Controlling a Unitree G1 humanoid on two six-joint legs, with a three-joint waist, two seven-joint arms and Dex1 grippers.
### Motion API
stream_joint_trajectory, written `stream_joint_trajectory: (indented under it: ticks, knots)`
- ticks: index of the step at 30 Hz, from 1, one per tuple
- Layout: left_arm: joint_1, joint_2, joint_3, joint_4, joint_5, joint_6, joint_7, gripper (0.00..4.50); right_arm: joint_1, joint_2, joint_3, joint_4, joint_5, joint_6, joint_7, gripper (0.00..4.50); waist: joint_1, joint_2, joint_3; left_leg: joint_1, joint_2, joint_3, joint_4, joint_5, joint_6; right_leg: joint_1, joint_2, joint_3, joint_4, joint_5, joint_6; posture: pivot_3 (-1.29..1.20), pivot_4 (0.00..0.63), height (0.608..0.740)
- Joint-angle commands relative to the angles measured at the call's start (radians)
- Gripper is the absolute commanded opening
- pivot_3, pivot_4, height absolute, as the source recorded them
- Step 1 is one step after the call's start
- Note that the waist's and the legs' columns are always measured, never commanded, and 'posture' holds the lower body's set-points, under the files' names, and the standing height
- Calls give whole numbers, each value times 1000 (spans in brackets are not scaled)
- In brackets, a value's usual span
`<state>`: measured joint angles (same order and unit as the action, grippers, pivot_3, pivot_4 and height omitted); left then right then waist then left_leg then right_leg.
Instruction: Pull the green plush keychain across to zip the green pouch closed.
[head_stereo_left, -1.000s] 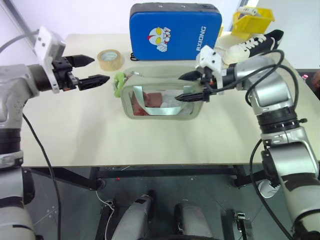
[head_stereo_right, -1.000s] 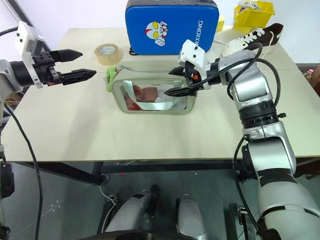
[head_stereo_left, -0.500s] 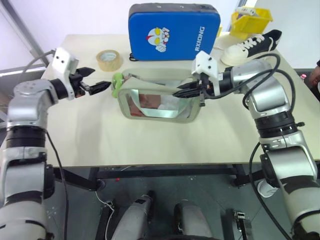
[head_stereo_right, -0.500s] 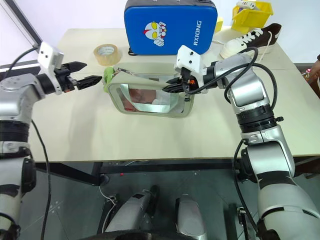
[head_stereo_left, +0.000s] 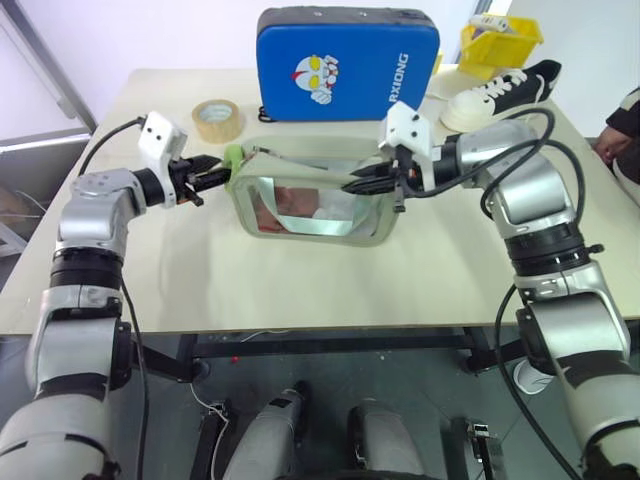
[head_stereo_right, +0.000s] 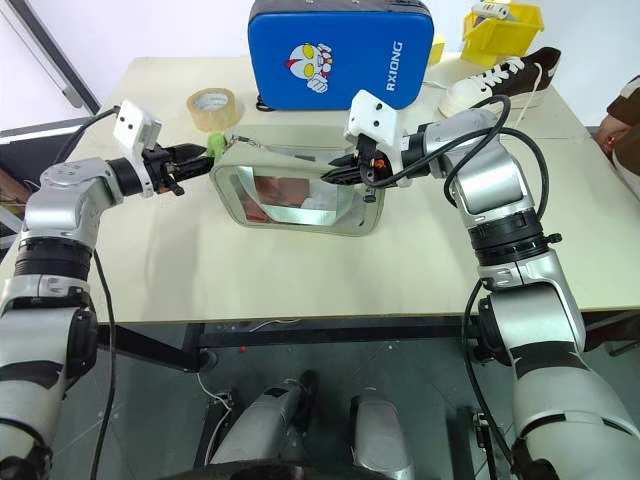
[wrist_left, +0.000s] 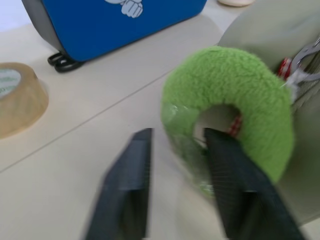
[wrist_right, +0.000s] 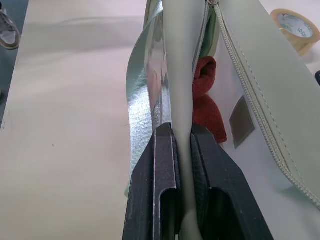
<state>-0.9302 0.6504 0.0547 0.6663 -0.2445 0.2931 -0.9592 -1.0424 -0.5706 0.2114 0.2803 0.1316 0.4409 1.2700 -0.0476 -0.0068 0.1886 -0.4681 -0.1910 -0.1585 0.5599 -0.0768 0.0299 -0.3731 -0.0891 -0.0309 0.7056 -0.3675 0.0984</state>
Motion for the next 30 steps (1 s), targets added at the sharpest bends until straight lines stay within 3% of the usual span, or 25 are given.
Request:
stream_joint_trajectory:
  ticks: [1, 8, 19, 23, 29, 30]
  knots:
    - [-54, 11, 56, -13, -31, 6, 9, 27, -39, 1, -14, -7, 7, -21, -5, 235, 0, 0, 0, 0, 0, 0, 0, 0, 0, 0, 0, 0, 0, 0, 0, 0, 150, 740]
    - [-179, 5, 129, -118, -158, 177, -16, 27, -48, 1, -15, 17, 3, -40, -13, 235, 0, 0, 0, -1, 0, 0, 1, 0, 0, 0, 0, 0, 0, 0, 0, 0, 150, 740]
    - [-92, -70, -67, -281, -33, 94, -41, 27, -47, 16, -14, 15, 3, -50, -24, 235, 0, 0, 0, 0, 0, 0, 1, 1, 0, 0, 0, 0, 0, 0, 0, 0, 150, 740]
    - [-130, -54, -60, -258, -26, 85, -53, 1354, -47, 20, -15, 21, 4, -52, -28, 235, 0, 0, 0, -2, 0, 0, 1, 2, 0, 0, 0, 0, 1, 0, 0, 0, 150, 740]
    - [-187, 27, -37, -270, -26, 111, -82, 4419, -42, 31, -14, 29, 6, -69, -33, 235, -4, 0, 0, -1, 0, 0, 1, 1, 0, -1, 0, 0, 1, 0, 0, 0, 150, 740]
    - [-193, 51, -35, -283, -29, 124, -96, 4419, -44, 36, -14, 34, 5, -73, -35, 235, -6, 0, 0, -1, 0, 0, 1, 1, 0, -1, 0, 0, 1, 0, 0, 0, 150, 740]
